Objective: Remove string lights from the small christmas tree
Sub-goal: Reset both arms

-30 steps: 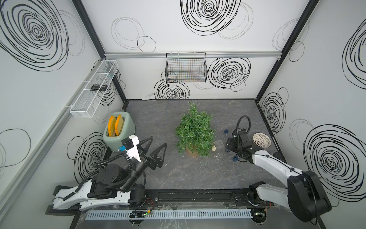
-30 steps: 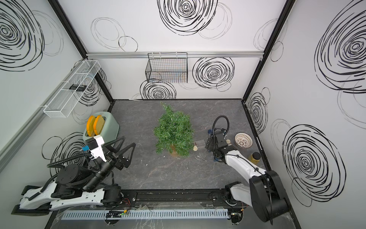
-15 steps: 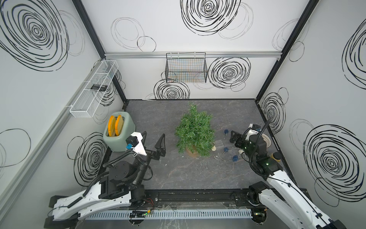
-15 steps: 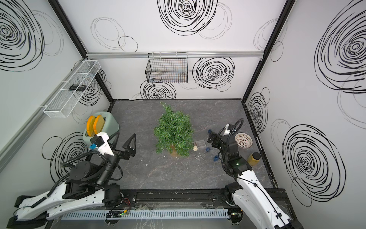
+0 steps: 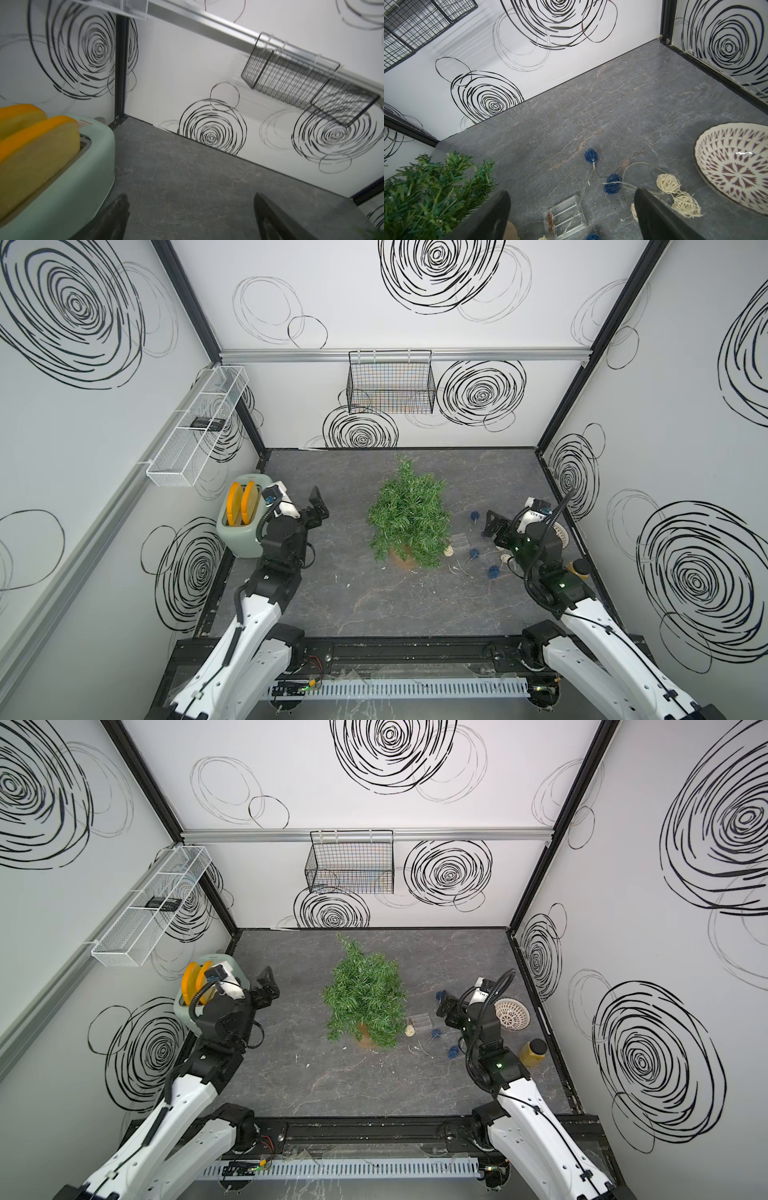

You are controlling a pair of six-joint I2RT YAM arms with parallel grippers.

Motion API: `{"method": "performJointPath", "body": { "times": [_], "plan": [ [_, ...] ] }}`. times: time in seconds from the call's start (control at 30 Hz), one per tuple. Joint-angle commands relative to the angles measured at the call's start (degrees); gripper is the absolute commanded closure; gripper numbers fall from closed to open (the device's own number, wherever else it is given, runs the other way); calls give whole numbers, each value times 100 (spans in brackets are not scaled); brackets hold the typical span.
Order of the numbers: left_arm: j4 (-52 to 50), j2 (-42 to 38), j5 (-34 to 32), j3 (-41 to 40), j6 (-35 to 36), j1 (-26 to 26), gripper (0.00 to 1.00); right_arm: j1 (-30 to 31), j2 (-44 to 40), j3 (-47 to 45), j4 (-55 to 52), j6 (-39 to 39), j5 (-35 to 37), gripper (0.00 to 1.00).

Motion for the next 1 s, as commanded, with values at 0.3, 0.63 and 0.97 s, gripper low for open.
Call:
{"method": "performJointPath", "body": {
  "times": [0.3, 0.63, 0.97],
  "plan": [
    [3722, 1876, 512, -1293, 1809, 405, 4, -34, 83, 144, 171, 66, 271, 3],
    [6008, 3791, 1045, -1701, 2095, 726, 4, -241, 121, -296, 1064, -376, -150, 3],
    [6388, 3923, 907, -1795, 2035, 744, 4, -480, 409, -868, 2950, -1253, 621, 3]
  ]
}}
